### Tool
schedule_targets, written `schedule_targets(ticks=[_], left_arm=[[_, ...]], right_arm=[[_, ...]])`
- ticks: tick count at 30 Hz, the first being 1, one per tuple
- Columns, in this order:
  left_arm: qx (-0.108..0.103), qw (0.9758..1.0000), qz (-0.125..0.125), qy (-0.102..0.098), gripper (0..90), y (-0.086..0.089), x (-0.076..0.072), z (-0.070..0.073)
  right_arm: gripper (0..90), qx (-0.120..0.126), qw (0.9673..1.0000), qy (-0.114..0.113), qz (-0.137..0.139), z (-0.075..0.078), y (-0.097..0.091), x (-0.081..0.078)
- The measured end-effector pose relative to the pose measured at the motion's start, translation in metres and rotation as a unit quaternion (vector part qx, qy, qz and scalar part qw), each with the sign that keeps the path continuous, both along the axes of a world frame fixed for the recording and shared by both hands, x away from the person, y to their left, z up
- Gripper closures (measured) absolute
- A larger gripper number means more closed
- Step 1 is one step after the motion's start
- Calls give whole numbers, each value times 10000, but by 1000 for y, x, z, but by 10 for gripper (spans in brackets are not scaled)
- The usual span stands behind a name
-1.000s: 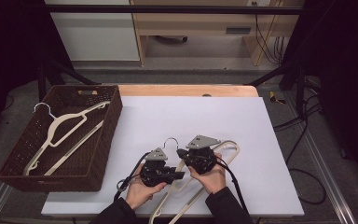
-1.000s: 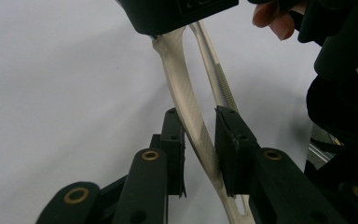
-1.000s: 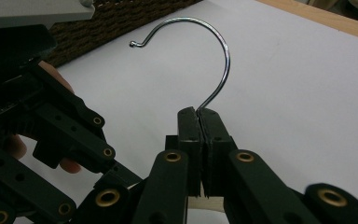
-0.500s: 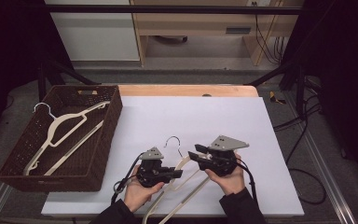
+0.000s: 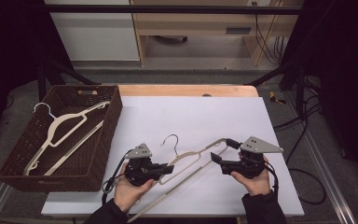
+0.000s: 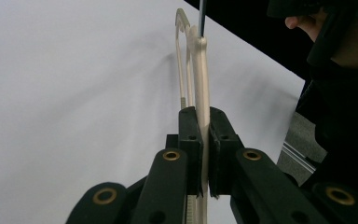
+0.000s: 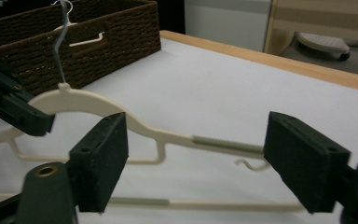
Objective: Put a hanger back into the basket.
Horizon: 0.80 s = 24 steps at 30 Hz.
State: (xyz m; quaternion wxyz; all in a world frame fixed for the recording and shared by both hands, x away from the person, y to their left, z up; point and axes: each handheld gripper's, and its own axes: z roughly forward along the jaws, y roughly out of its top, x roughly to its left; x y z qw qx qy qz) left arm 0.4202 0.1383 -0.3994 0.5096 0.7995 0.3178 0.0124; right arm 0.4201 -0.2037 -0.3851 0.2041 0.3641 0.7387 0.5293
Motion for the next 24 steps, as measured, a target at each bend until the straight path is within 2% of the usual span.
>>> schedule_targets(ticks=[4, 7, 12, 15, 18, 24], left_arm=[[-4, 9999, 8, -158, 858, 11, -2, 11], [-33, 9997, -2, -247, 858, 19, -4, 20], [-107, 9989, 111, -445, 858, 35, -6, 35], [-161, 9978, 220, -612, 858, 48, -7, 47], [-248, 9963, 338, -753, 858, 60, -10, 60], [-310, 9940, 401, -967, 858, 78, -13, 83]], right_arm=[[142, -40, 9999, -64, -133, 2, -9, -1], [108, 9, 9993, -50, -366, 1, -16, 1], [90, 19, 9985, -80, -537, 0, -23, 2], [86, 105, 9982, -86, -581, 0, -28, 2], [83, 89, 9978, -71, -648, -1, -31, 3], [71, 100, 9975, -44, -693, -2, -35, 4]])
